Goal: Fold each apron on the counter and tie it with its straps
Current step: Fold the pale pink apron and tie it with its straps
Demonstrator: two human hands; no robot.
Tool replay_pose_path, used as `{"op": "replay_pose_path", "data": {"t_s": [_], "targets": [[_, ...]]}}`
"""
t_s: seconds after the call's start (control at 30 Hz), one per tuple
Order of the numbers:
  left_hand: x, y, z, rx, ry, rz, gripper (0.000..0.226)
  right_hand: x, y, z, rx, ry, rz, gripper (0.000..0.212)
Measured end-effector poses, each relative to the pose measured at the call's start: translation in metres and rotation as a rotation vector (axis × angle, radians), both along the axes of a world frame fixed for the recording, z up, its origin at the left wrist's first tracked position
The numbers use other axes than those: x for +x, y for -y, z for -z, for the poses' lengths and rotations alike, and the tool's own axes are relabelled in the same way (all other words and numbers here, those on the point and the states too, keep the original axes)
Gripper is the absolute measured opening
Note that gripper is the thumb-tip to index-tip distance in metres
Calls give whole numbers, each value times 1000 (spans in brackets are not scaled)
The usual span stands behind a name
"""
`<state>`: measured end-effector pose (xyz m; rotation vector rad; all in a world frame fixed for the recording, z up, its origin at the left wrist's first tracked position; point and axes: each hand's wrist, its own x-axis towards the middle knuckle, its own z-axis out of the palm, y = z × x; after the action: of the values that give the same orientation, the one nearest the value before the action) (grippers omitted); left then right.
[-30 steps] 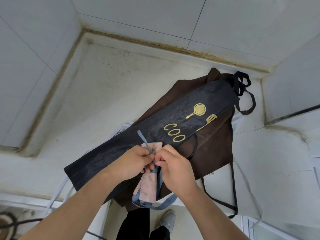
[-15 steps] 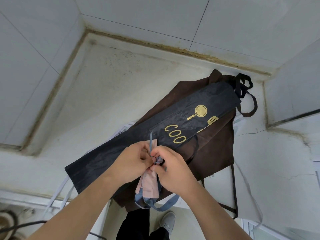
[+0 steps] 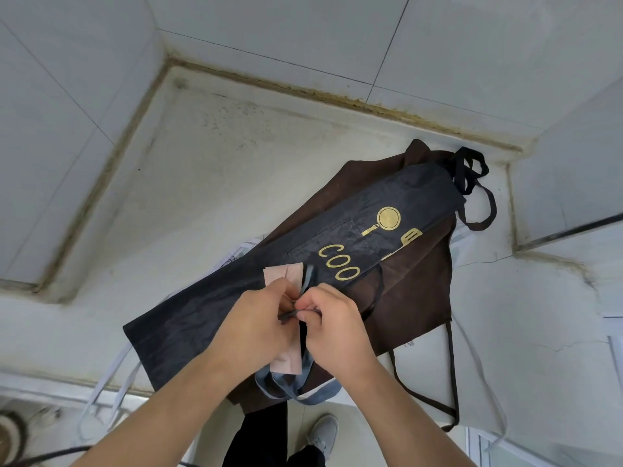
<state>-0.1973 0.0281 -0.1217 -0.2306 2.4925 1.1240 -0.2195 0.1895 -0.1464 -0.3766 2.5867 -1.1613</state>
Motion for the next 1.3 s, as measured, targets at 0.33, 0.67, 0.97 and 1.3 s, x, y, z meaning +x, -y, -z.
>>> {"op": "replay_pose_path", "data": {"t_s": [0.33,0.67,0.97,1.3], "targets": [[13,-13,6,157,-19,-359,45,-1,7,-6,48,-64,-38,16],[14,-7,2,159,-88,-251,30,-8,6,-13,93,49,-114,26],[25,-9,17,58,-210,-292,33,-10,4,-19,116,62,-132,27],[20,-2,17,76,-180,-313,40,-9,2,-17,80,142,-69,33]]}}
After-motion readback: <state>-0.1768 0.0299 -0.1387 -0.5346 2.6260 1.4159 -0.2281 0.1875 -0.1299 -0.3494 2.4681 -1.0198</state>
